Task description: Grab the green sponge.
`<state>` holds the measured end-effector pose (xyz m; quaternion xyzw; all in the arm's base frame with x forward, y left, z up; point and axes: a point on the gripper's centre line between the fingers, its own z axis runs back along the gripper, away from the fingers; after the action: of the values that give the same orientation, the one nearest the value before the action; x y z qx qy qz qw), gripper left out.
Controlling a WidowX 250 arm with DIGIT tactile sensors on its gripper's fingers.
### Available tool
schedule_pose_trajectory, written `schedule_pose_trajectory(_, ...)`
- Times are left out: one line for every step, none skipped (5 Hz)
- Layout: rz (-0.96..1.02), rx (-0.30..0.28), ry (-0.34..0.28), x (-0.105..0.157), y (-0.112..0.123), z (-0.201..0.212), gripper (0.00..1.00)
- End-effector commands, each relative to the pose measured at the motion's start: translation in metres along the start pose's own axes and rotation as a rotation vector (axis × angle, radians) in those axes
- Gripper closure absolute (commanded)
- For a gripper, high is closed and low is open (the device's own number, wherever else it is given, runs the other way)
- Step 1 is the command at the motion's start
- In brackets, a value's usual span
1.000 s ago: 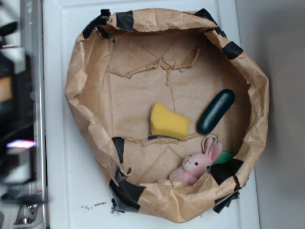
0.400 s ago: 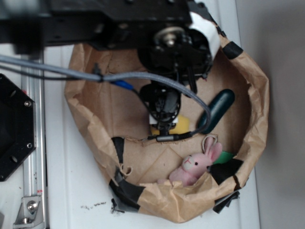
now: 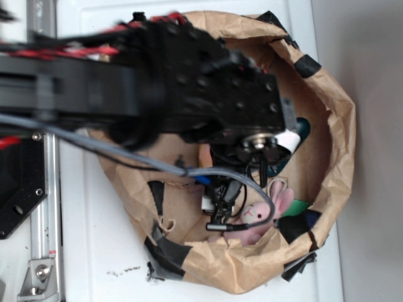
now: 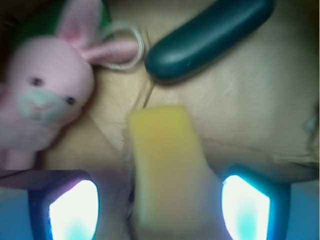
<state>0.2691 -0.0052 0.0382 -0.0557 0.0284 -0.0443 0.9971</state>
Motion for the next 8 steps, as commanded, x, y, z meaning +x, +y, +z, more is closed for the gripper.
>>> schedule_pose_trajectory(0.001,0.117,-0.002,0.014,-0.004,-0.015,0.00)
schedule_pose_trajectory(0.046,0.147,-0.049,0.013,0.004,0.008,1.00)
schedule_pose_trajectory(0.078,0.161,-0.110,0.014,0.009,0.047,1.00)
schedule_pose_trajectory(0.100,0.167,-0.158,0.012,0.004,0.090,1.00)
schedule_pose_trajectory(0.130,0.169,-0.174,0.007,-0.003,0.118,1.00)
schedule_pose_trajectory(0.173,0.162,-0.149,-0.010,-0.012,0.136,1.00)
schedule_pose_trajectory(0.222,0.154,-0.127,-0.023,-0.010,0.145,1.00)
schedule_pose_trajectory(0.270,0.129,-0.131,-0.042,-0.008,0.164,1.00)
